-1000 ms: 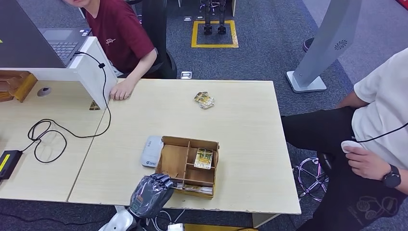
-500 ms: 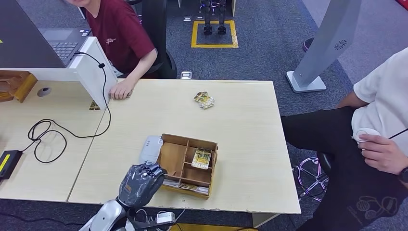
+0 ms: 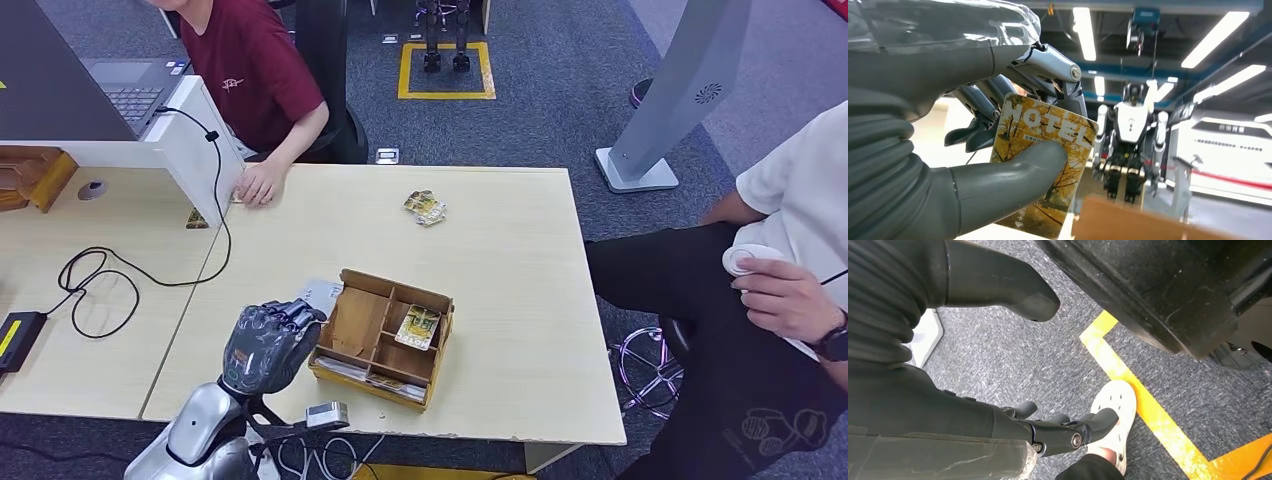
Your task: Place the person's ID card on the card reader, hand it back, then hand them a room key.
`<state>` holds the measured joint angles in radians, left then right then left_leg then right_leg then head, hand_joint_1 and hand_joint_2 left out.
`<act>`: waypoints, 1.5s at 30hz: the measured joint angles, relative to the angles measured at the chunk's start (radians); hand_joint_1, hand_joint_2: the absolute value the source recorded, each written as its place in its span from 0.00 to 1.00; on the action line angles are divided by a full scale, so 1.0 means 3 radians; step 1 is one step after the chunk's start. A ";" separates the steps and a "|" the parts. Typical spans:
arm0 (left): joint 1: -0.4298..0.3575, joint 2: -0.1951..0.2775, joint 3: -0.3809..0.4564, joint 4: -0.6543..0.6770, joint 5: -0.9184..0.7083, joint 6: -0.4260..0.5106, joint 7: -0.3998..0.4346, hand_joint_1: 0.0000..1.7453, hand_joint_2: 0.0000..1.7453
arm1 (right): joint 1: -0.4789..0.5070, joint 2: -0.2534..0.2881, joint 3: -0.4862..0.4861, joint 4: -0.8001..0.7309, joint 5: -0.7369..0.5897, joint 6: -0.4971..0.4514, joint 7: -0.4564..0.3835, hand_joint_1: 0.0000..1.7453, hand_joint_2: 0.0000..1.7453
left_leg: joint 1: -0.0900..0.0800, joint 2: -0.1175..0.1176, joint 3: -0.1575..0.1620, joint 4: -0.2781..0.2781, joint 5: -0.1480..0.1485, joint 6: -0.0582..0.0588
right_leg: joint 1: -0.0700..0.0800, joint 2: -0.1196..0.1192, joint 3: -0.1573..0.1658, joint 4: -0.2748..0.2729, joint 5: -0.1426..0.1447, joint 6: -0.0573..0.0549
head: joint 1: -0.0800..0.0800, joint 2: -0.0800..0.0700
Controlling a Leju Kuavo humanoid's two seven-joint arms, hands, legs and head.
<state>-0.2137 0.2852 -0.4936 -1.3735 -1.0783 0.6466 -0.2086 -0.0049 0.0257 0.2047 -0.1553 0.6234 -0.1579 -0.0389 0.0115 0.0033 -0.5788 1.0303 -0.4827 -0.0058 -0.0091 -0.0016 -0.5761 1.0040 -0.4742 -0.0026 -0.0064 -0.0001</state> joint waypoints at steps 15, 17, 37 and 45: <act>-0.0708 -0.0067 0.0050 -0.0060 -0.0008 -0.0400 0.0305 1.00 1.00 | -0.0004 0.0001 -0.0007 -0.0005 0.0059 0.0002 0.0000 0.00 1.00 | 0.0000 -0.0001 0.0001 0.0001 0.0003 -0.0001 | 0.0000 -0.0001 0.0000 0.0000 0.0003 -0.0002 | 0.0000 0.0000; -0.0810 -0.0096 0.0053 0.0027 -0.0052 -0.0438 0.0389 1.00 1.00 | -0.0004 0.0001 -0.0007 -0.0010 0.0062 0.0001 0.0000 0.00 1.00 | 0.0000 -0.0001 0.0000 0.0001 0.0003 -0.0001 | 0.0000 0.0000 0.0000 0.0000 0.0003 -0.0002 | 0.0000 0.0000; -0.1160 -0.0282 0.0215 0.0665 -0.0142 -0.0443 0.0600 1.00 1.00 | -0.0003 0.0001 -0.0007 -0.0027 0.0105 -0.0033 -0.0014 0.00 1.00 | 0.0000 0.0000 0.0000 0.0001 0.0003 -0.0001 | 0.0000 0.0001 -0.0001 0.0000 0.0004 -0.0002 | 0.0000 0.0000; -0.1164 -0.0292 0.0223 0.0787 -0.0144 -0.0435 0.0614 1.00 1.00 | -0.0003 0.0001 -0.0007 -0.0027 0.0106 -0.0033 -0.0014 0.00 1.00 | 0.0000 0.0000 0.0000 0.0001 0.0003 -0.0001 | 0.0000 0.0001 -0.0002 0.0000 0.0004 -0.0002 | 0.0000 0.0000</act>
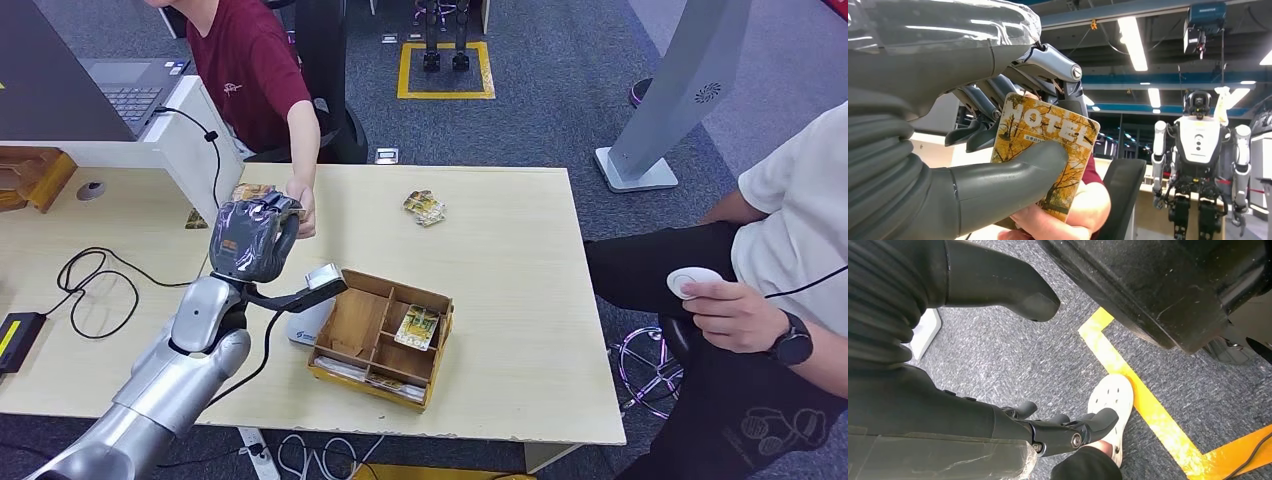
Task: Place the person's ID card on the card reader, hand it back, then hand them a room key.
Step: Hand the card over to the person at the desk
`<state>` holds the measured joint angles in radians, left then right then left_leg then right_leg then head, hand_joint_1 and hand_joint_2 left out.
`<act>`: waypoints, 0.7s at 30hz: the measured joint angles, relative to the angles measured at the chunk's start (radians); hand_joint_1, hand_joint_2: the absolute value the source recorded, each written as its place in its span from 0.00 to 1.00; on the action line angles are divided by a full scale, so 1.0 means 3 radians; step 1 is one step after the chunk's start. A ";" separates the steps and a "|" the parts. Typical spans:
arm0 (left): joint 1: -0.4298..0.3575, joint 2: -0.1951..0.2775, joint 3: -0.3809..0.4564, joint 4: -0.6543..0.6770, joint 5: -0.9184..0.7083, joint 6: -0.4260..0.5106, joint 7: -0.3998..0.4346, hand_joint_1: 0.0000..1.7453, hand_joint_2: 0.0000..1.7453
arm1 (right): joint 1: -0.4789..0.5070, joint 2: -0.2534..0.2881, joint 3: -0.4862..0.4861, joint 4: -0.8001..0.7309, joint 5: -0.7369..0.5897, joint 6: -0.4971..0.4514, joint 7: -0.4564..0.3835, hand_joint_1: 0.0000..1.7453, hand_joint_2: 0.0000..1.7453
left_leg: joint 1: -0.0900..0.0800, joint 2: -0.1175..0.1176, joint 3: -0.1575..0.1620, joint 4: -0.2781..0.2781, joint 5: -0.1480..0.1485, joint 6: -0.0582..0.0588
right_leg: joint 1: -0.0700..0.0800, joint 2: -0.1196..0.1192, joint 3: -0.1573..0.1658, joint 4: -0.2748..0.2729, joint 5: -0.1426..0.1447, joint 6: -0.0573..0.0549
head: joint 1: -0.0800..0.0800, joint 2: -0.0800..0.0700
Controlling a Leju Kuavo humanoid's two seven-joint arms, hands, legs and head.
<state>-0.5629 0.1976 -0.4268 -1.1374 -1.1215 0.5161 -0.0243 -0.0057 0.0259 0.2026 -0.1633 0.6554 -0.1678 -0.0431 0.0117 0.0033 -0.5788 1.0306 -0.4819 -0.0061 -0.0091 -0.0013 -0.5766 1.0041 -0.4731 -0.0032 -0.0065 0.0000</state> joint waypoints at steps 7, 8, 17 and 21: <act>-0.0009 -0.0013 0.0002 0.0063 -0.0011 0.0000 0.0000 1.00 1.00 | 0.0000 0.0000 0.0000 0.0000 0.0000 0.0001 0.0005 0.00 1.00 | 0.0000 0.0000 0.0000 0.0000 0.0000 0.0000 | 0.0000 0.0000 0.0000 0.0000 0.0000 0.0000 | 0.0000 0.0000; -0.0012 -0.0014 0.0002 0.0069 -0.0013 0.0000 0.0000 1.00 1.00 | 0.0000 0.0000 0.0000 0.0000 0.0001 0.0001 0.0006 0.00 1.00 | 0.0000 0.0000 0.0000 0.0000 0.0000 0.0000 | 0.0000 0.0000 0.0000 0.0000 0.0000 0.0000 | 0.0000 0.0000; -0.0035 -0.0022 0.0013 0.0121 -0.0017 0.0046 0.0006 0.00 1.00 | 0.0000 0.0000 0.0000 0.0000 0.0007 0.0005 0.0011 0.00 1.00 | 0.0000 0.0000 0.0000 0.0000 0.0000 0.0000 | 0.0000 0.0000 0.0000 0.0000 0.0000 0.0000 | 0.0000 0.0000; -0.0032 -0.0024 0.0094 0.0148 0.0074 0.0179 0.0084 0.00 1.00 | 0.0001 0.0000 -0.0005 0.0000 -0.0001 0.0002 0.0011 0.00 1.00 | 0.0000 0.0001 -0.0001 0.0000 0.0000 0.0000 | 0.0000 0.0000 0.0000 0.0000 0.0000 0.0000 | 0.0000 0.0000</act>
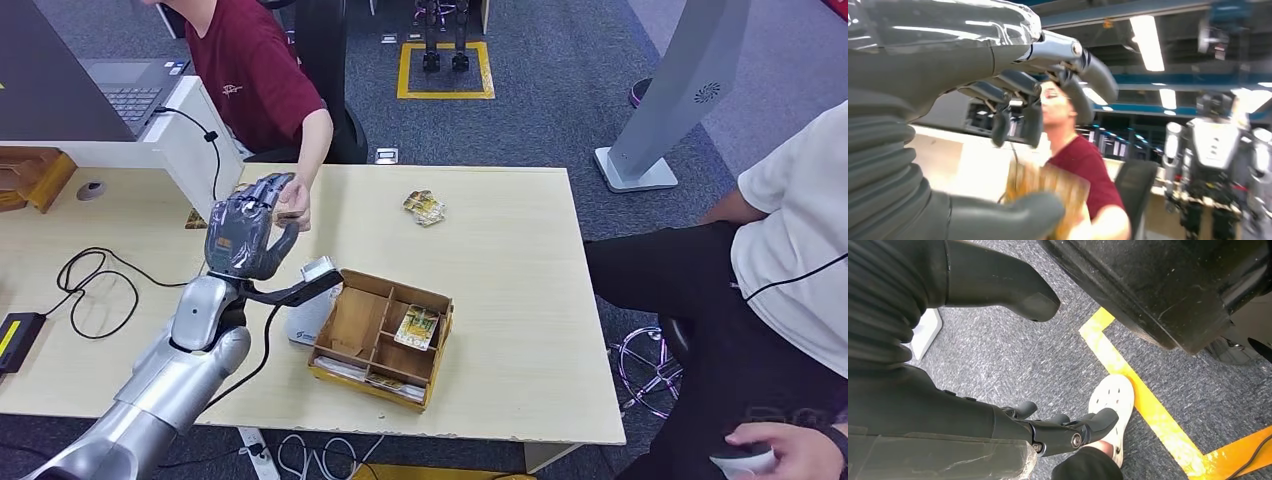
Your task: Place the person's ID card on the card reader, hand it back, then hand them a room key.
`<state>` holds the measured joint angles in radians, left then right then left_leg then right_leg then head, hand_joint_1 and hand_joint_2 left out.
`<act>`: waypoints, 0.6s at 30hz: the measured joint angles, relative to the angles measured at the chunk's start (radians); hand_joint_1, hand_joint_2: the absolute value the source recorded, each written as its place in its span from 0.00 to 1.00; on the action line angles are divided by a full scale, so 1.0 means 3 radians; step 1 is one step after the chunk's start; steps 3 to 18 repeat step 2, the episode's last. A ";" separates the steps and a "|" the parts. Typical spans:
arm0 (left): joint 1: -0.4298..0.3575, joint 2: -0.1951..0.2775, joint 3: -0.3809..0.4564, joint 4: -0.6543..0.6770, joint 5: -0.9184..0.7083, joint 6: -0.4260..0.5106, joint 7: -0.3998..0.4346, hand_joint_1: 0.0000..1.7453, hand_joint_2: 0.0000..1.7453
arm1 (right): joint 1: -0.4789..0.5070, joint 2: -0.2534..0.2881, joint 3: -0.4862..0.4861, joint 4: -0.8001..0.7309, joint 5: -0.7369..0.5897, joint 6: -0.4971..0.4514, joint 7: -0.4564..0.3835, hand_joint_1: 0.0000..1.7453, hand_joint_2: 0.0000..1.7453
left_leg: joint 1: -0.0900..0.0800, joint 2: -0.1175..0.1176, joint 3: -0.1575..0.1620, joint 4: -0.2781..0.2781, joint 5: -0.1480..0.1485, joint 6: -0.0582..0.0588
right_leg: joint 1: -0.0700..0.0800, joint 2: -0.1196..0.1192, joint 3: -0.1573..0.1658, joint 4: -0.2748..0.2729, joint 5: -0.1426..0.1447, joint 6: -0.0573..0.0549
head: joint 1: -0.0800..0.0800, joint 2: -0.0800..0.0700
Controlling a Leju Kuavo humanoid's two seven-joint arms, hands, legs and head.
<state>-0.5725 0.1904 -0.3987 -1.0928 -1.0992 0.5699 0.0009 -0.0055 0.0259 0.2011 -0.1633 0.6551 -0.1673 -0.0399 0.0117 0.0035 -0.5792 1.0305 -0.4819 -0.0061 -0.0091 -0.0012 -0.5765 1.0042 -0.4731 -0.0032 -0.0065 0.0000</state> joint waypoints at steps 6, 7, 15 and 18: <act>0.0003 0.0007 0.0072 0.0027 0.0053 0.0079 0.0031 0.00 1.00 | 0.0002 0.0000 -0.0005 0.0000 -0.0005 -0.0004 -0.0001 0.00 1.00 | 0.0000 0.0001 0.0000 0.0000 0.0000 0.0000 | 0.0000 0.0001 0.0000 0.0000 0.0000 0.0000 | 0.0000 0.0000; 0.0003 0.0007 0.0072 0.0027 0.0053 0.0079 0.0031 0.00 1.00 | 0.0002 0.0000 -0.0005 0.0000 -0.0005 -0.0004 -0.0001 0.00 1.00 | 0.0000 0.0001 0.0000 0.0000 0.0000 0.0000 | 0.0000 0.0001 0.0000 0.0000 0.0000 0.0000 | 0.0000 0.0000; 0.0003 0.0007 0.0072 0.0027 0.0053 0.0079 0.0031 0.00 1.00 | 0.0002 0.0000 -0.0005 0.0000 -0.0005 -0.0004 -0.0001 0.00 1.00 | 0.0000 0.0001 0.0000 0.0000 0.0000 0.0000 | 0.0000 0.0001 0.0000 0.0000 0.0000 0.0000 | 0.0000 0.0000; 0.0003 0.0007 0.0072 0.0027 0.0053 0.0079 0.0031 0.00 1.00 | 0.0002 0.0000 -0.0005 0.0000 -0.0005 -0.0004 -0.0001 0.00 1.00 | 0.0000 0.0001 0.0000 0.0000 0.0000 0.0000 | 0.0000 0.0001 0.0000 0.0000 0.0000 0.0000 | 0.0000 0.0000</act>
